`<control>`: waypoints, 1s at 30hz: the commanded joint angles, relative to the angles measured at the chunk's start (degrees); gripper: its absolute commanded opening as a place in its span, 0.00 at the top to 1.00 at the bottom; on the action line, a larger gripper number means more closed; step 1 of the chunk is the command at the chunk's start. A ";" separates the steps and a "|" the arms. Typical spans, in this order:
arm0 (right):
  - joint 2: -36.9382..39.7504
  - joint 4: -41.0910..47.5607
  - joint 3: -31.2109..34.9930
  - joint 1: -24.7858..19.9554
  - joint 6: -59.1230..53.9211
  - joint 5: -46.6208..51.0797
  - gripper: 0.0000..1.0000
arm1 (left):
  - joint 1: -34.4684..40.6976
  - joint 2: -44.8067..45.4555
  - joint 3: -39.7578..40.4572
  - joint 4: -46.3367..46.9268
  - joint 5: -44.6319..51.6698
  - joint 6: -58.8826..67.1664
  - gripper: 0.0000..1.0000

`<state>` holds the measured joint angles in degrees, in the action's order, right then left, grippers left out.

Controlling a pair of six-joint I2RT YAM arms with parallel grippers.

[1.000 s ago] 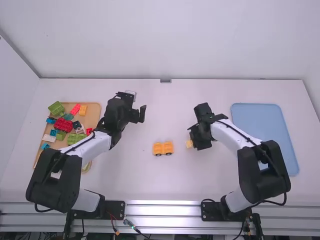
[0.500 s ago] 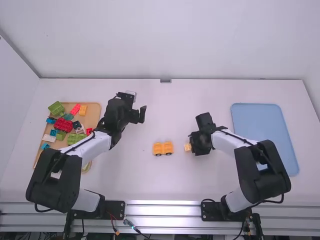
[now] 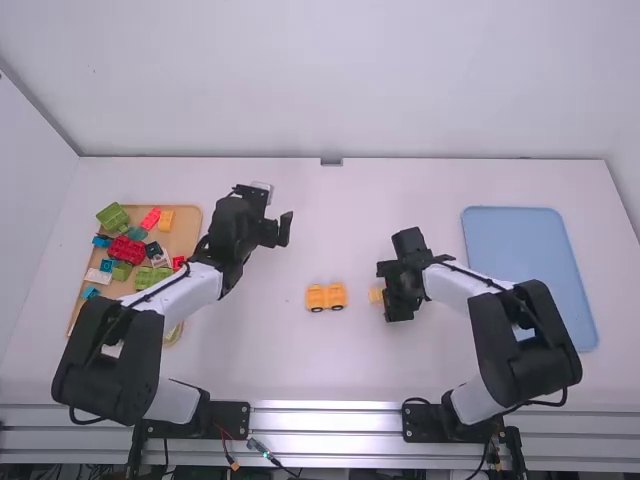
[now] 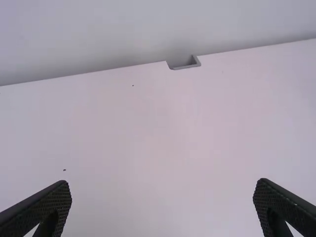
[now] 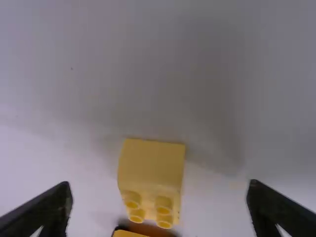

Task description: Assemble lego blocks to make yellow taxi

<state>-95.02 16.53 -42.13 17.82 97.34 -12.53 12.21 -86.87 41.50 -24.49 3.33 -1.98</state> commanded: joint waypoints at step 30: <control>13.60 -7.74 -3.72 -15.78 -106.99 -40.52 0.01 | -0.22 1.51 0.07 3.76 15.21 17.66 0.01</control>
<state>-82.21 8.73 -44.95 1.48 14.39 -50.19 12.21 -86.87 41.50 -21.32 9.47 6.02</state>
